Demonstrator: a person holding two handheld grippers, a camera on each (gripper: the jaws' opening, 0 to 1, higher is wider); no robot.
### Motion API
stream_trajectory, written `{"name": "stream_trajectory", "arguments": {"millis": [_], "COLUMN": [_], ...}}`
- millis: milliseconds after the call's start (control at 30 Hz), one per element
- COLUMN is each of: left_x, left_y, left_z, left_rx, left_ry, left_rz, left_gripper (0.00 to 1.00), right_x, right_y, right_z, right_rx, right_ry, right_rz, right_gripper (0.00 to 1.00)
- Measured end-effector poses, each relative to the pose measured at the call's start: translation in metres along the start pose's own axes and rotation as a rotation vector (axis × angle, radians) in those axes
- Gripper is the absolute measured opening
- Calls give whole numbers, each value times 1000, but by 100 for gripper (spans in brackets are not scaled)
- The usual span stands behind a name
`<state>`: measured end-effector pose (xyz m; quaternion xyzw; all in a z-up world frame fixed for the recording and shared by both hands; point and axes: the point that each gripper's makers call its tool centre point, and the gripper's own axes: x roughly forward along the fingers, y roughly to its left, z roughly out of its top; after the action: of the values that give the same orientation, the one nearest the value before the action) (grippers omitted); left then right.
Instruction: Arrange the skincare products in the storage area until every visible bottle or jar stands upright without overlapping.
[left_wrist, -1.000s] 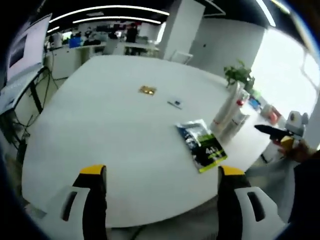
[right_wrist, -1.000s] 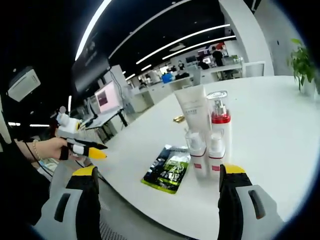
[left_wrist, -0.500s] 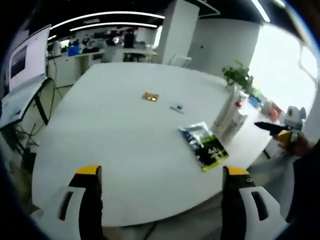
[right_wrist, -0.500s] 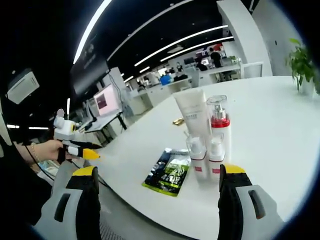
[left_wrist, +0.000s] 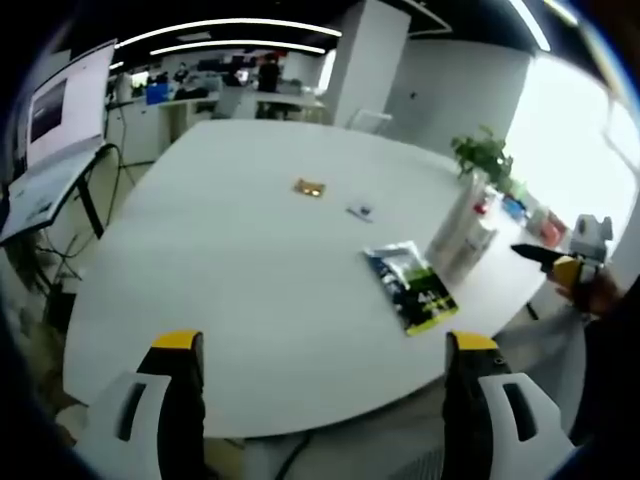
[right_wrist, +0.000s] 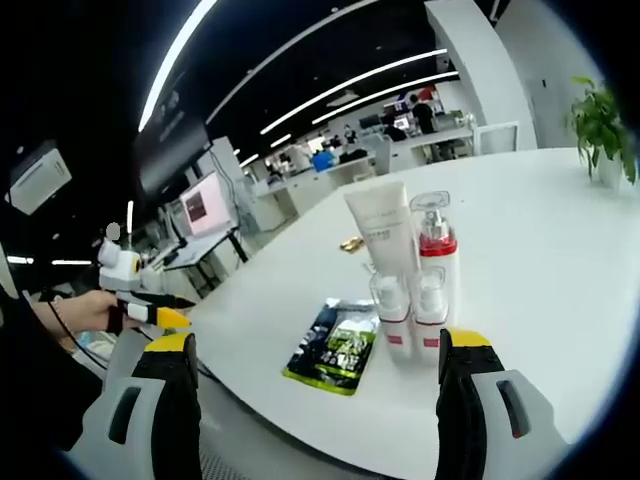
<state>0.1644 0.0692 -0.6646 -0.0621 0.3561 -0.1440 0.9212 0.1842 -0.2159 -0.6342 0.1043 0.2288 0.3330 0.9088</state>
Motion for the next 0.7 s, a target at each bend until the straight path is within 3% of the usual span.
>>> {"name": "stream_trajectory", "arguments": {"millis": [367,500,700], "left_x": [15,28,53], "left_y": [-6,-13,-19], "left_z": [5,7,24], "left_rx": [26,44,111], "left_ry": [33,80,107], "left_rz": [-19,-37,-73], "left_gripper": [94,96,99], "right_x": [0,0,-1], "right_y": [1,0,-4], "right_z": [-2,-2,-4], "right_rx": [10,12,35], "right_ry": [17,18,23], "right_rz": [-2,-9,-21], "right_gripper": [100,100,100]}}
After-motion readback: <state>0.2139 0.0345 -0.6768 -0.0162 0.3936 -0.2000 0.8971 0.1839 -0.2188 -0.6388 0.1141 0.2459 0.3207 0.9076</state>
